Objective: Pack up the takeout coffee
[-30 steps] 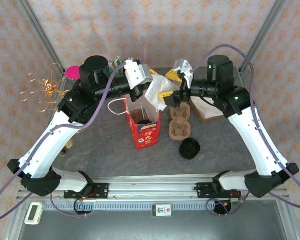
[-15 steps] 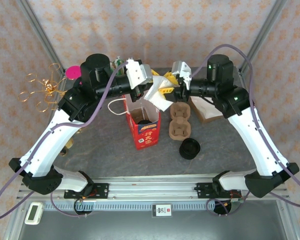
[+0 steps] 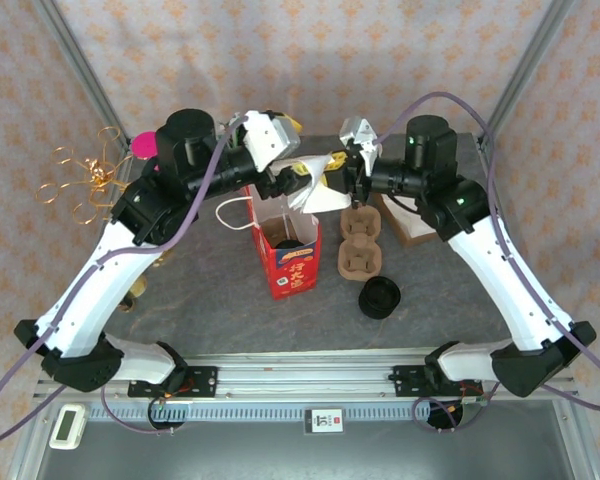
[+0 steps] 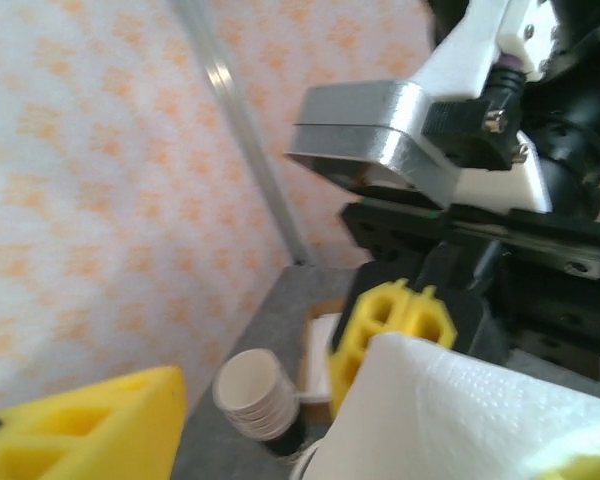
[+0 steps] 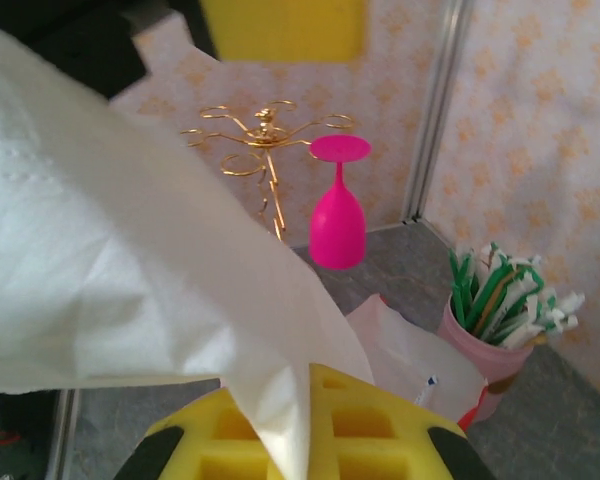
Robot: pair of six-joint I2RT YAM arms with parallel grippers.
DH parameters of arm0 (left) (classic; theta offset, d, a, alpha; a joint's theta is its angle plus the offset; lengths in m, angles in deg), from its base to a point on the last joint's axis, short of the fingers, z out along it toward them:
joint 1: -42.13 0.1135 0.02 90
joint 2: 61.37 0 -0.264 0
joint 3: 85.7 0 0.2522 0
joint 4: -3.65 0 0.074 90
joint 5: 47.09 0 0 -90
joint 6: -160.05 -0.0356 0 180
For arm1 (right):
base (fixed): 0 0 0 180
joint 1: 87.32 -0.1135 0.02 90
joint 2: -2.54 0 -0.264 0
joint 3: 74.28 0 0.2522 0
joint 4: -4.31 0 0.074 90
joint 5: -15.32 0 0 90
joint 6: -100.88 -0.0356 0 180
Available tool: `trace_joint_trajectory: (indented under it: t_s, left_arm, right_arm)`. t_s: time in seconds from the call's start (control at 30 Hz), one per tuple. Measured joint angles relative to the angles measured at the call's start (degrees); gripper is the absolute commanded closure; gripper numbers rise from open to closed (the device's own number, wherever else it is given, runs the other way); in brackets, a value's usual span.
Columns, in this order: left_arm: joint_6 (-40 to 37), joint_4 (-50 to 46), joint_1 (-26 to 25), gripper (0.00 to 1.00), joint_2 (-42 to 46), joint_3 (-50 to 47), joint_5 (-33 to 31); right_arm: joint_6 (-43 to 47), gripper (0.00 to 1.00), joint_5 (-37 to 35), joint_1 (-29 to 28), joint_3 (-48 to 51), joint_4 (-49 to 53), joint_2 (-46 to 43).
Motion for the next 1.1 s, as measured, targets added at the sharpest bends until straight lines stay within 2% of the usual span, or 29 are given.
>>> trace_joint_trajectory:
  t_s: [0.2, 0.3, 0.53, 0.63, 0.83, 1.1]
  left_arm:
    - [12.4, 2.6, 0.0, 0.2, 10.7, -7.0, -20.0]
    - [21.2, 2.4, 0.0, 0.2, 14.4, -8.8, -28.0]
    - [39.6, -1.8, 0.0, 0.23, 17.2, -16.3, -38.4]
    - [46.1, -5.3, 0.0, 0.28, 16.4, -20.0, -40.5]
    - [55.6, -8.2, 0.2, 0.31, 15.5, -27.5, -41.0]
    - [62.6, -4.2, 4.3, 0.32, 15.6, -38.0, -36.1]
  right_arm:
    - [-14.8, 1.0, -12.3, -2.2, 2.4, -5.3, -0.9]
    - [-22.2, 1.0, -20.6, -6.2, 3.1, -8.3, -0.9]
    - [-33.9, 1.0, -34.4, -15.4, 7.1, -14.6, -0.3]
    - [-35.8, 1.0, -39.8, -18.7, 7.4, -15.3, 1.4]
    - [-37.2, 1.0, -49.2, -21.9, 8.3, -16.6, 4.5]
    - [-36.3, 1.0, -56.2, -23.2, 11.5, -19.7, 7.5]
